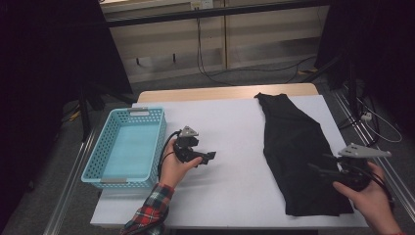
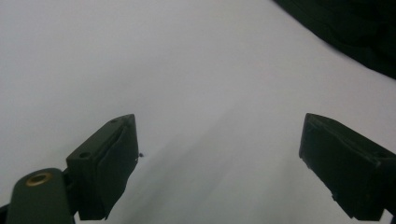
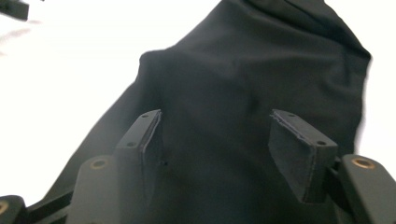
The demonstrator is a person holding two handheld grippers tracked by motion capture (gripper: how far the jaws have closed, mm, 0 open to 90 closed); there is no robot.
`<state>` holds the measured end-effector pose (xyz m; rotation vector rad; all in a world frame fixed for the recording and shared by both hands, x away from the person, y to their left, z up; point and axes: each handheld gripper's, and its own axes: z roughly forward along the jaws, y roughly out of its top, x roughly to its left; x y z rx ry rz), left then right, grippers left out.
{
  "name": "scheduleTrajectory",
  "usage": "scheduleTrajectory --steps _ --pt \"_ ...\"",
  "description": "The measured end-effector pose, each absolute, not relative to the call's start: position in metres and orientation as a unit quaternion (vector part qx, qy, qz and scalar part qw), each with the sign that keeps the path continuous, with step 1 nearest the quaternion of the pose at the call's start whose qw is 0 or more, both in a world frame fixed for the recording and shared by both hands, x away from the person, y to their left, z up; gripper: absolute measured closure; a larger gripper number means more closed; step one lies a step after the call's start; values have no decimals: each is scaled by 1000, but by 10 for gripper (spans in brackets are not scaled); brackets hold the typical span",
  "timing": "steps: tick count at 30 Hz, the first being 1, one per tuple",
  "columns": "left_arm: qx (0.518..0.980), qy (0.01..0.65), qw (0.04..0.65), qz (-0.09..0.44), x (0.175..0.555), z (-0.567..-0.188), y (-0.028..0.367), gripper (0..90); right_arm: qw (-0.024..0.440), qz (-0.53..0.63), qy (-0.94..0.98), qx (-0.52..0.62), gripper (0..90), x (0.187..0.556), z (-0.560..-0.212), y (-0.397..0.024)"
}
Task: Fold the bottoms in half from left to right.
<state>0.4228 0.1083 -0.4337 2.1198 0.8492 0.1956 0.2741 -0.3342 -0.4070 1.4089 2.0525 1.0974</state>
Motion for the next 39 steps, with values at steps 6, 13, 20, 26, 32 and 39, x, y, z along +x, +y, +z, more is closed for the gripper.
scheduleTrajectory --steps 6,13,20,26,32,39 --pt "841 343 410 83 418 -433 117 112 214 391 738 508 291 310 -408 -309" --pt "842 346 404 90 412 -434 126 112 217 390 733 513 281 339 -412 -292" --pt "844 346 401 88 408 -434 128 112 216 360 741 525 297 369 -426 -277" --pt "844 345 401 88 407 -433 129 113 224 343 742 531 335 396 -434 -265" --pt "846 342 400 91 408 -433 128 114 232 334 738 538 449 424 -439 -258" --pt "846 346 398 81 408 -436 127 117 235 335 737 538 513 443 -447 -244"
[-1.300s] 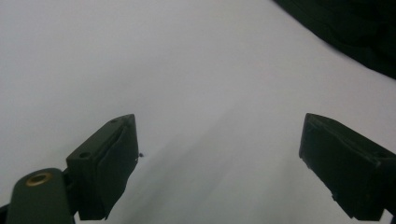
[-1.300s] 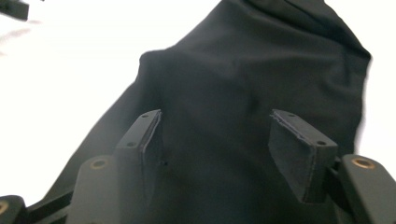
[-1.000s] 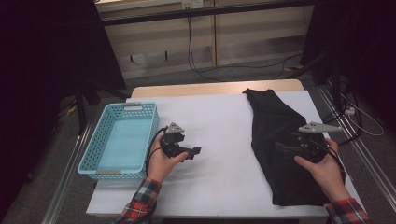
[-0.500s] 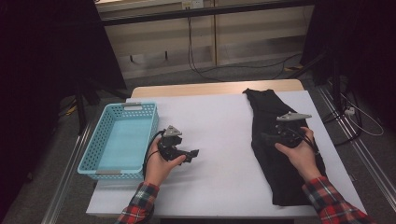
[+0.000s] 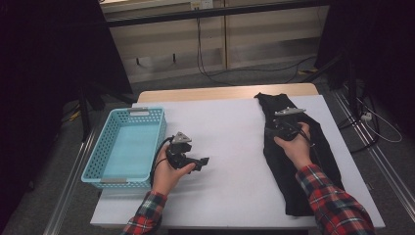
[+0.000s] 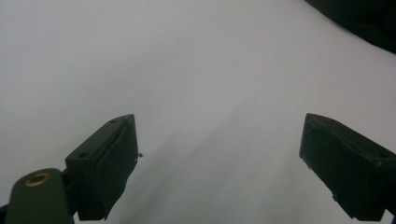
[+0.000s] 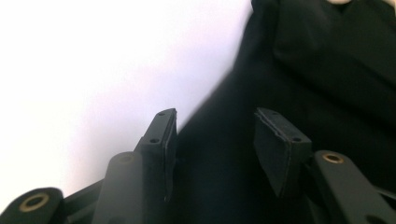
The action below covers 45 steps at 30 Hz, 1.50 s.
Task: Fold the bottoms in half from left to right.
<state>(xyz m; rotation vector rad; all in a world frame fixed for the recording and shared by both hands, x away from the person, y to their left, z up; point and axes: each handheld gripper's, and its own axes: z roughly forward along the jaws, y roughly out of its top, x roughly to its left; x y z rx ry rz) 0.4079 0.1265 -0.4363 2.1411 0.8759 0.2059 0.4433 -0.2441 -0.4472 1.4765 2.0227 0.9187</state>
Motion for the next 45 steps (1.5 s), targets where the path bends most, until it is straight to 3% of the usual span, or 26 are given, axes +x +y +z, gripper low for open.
scheduleTrajectory --steps 7,9,12,14,33,36,38,45 --pt "845 351 396 80 408 -438 126 118 235 306 755 530 538 455 -458 -226" --pt "843 355 396 79 409 -439 127 117 238 315 753 527 599 456 -460 -225" --pt "844 356 392 77 409 -440 128 118 239 319 755 521 830 457 -460 -225" --pt "844 357 391 78 409 -440 128 119 233 326 756 517 897 456 -461 -224" --pt "845 356 391 78 410 -439 127 123 198 347 803 443 900 440 -450 -195" --pt "845 357 391 79 409 -439 127 123 214 335 802 447 875 440 -450 -195" --pt "845 356 391 78 409 -439 127 123 217 344 791 458 691 441 -450 -197" --pt "842 361 394 76 410 -441 127 123 249 344 762 489 491 452 -451 -198"
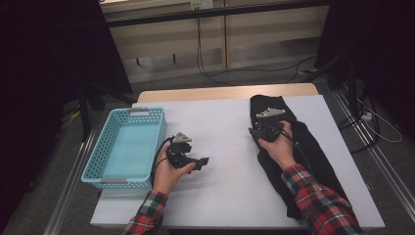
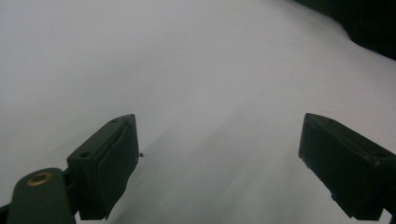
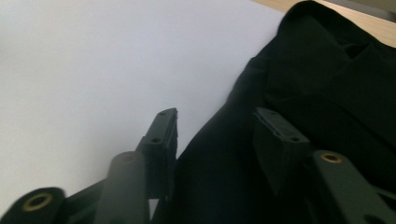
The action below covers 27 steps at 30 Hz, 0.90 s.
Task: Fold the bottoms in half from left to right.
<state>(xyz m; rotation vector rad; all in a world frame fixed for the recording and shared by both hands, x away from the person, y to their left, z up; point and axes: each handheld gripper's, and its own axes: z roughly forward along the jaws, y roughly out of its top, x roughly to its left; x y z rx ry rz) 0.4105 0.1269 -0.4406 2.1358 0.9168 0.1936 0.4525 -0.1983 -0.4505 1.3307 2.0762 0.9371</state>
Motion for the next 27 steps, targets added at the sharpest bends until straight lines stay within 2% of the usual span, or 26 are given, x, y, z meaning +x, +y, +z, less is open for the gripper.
scheduleTrajectory --steps 2,8,9,10,11,12,16,19,23,27 --pt "842 360 394 76 411 -441 128 123 251 346 756 496 462 458 -453 -198" --pt "841 362 394 73 412 -441 129 123 244 325 754 516 483 466 -464 -198" --pt "841 363 394 73 412 -441 129 123 244 326 753 517 523 466 -464 -199" --pt "840 364 395 75 411 -441 129 123 244 326 753 517 523 466 -464 -199" --pt "839 365 397 75 411 -440 130 123 244 327 746 526 598 466 -464 -201" --pt "839 365 397 75 411 -440 130 123 244 327 746 526 598 466 -464 -201" --pt "838 364 399 76 410 -438 132 124 247 325 746 526 691 466 -463 -205" --pt "839 364 398 75 410 -438 133 124 242 326 749 523 841 466 -463 -209" --pt "837 365 400 77 410 -437 134 124 212 350 740 533 861 469 -463 -219" --pt "836 368 400 78 411 -437 136 124 212 352 746 523 866 468 -461 -216"
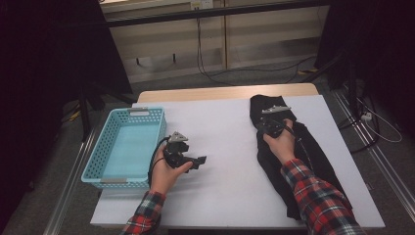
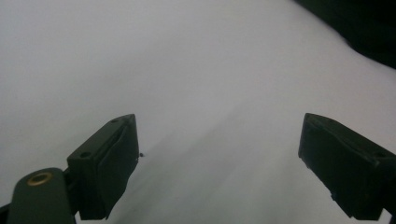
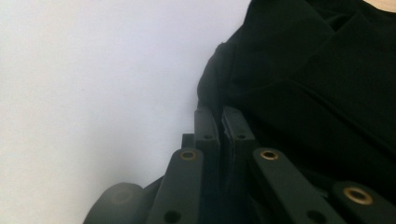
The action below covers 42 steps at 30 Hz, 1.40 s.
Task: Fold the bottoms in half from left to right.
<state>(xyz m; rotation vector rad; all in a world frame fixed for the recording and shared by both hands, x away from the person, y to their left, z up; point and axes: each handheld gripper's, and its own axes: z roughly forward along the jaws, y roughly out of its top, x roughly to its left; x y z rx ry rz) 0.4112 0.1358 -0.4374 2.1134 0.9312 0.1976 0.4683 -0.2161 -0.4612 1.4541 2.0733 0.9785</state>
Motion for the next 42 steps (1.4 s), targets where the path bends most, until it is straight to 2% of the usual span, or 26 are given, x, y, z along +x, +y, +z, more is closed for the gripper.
scheduleTrajectory --steps 8,16,26,29,31,32,35,36,42 --pt "831 375 402 83 412 -437 138 113 174 386 774 472 867 456 -453 -188" --pt "831 374 401 91 413 -434 138 110 141 405 812 396 865 431 -446 -148" --pt "828 378 402 98 415 -431 142 110 75 442 832 327 859 394 -443 -101" --pt "827 379 404 100 415 -432 143 111 57 445 839 309 807 383 -443 -88" --pt "828 379 401 101 415 -432 144 111 57 436 846 302 691 380 -444 -85" --pt "826 381 403 99 415 -432 144 111 71 426 850 302 602 383 -438 -91" --pt "827 380 403 97 415 -432 144 111 85 419 852 302 559 388 -431 -101" --pt "827 380 402 96 415 -432 144 111 95 427 840 322 533 394 -424 -117" --pt "828 380 400 97 415 -433 143 111 117 430 825 348 563 407 -418 -150"
